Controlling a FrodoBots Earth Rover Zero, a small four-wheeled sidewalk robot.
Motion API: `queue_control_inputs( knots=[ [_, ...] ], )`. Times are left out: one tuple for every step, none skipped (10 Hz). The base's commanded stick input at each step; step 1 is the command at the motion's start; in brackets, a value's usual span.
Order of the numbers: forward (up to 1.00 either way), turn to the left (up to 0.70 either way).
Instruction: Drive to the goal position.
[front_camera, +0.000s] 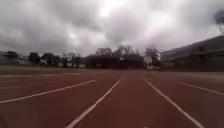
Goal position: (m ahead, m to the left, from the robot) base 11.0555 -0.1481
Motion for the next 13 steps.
queue_control_inputs(
  knots=[
    [0.70, -0.35],
    [0.70, -0.35],
    [0.70, -0.35],
    [0.70, -0.35],
    [0.70, -0.35],
    [0.70, -0.35],
    [0.70, -0.29],
    [0.70, -0.11],
    [0.70, 0.00],
    [0.70, 0.00],
    [0.70, 0.00],
    [0.70, 0.00],
    [0.70, 0.00]
  ],
)
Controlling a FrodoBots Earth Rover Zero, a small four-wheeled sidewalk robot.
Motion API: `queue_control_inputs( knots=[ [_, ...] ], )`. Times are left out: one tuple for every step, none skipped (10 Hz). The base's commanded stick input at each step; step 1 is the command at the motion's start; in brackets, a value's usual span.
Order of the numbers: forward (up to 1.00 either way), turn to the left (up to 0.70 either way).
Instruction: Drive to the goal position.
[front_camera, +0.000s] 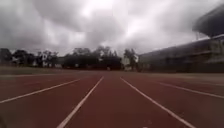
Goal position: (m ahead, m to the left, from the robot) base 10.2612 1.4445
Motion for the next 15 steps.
queue_control_inputs(
  knots=[
    [0.70, 0.00],
    [0.70, 0.00],
    [0.70, 0.00],
    [0.70, 0.00],
    [0.70, 0.00],
    [0.70, 0.00],
    [0.70, 0.00],
    [0.70, 0.00],
    [0.70, 0.00],
    [0.70, 0.00],
    [0.70, 0.00],
    [0.70, 0.00],
    [0.70, 0.00],
    [0.70, 0.00],
    [0.70, 0.00]
  ],
)
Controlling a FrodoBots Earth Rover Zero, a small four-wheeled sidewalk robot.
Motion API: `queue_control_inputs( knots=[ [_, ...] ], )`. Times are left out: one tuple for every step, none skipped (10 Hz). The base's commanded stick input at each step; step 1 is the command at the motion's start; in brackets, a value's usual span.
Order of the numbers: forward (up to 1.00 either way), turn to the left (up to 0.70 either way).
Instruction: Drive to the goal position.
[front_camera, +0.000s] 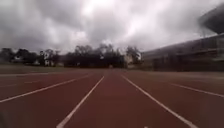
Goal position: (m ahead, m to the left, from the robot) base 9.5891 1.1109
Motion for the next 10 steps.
queue_control_inputs(
  knots=[
    [0.70, 0.00],
    [0.70, 0.00],
    [0.70, 0.00],
    [0.70, 0.00],
    [0.70, 0.00],
    [0.70, 0.00],
    [0.70, 0.00],
    [0.70, 0.00],
    [0.70, 0.00],
    [0.70, 0.00]
  ],
)
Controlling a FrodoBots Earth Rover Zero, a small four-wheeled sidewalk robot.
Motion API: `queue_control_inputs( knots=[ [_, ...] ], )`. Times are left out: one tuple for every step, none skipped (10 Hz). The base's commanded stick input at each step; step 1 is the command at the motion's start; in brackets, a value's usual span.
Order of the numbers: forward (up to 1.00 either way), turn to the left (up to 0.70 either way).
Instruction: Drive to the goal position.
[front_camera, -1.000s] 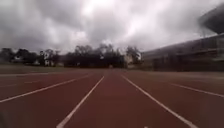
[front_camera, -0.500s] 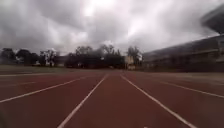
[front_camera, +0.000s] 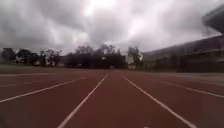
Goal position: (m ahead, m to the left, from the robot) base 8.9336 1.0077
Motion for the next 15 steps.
queue_control_inputs(
  knots=[
    [0.70, 0.00],
    [0.70, 0.00],
    [0.70, 0.00],
    [0.70, 0.00],
    [0.70, 0.00],
    [0.70, 0.00],
    [0.70, 0.00],
    [0.70, 0.00],
    [0.70, 0.00],
    [0.70, 0.00],
    [0.70, 0.00],
    [0.70, 0.00],
    [0.70, 0.00],
    [0.70, 0.00],
    [0.70, 0.00]
  ],
)
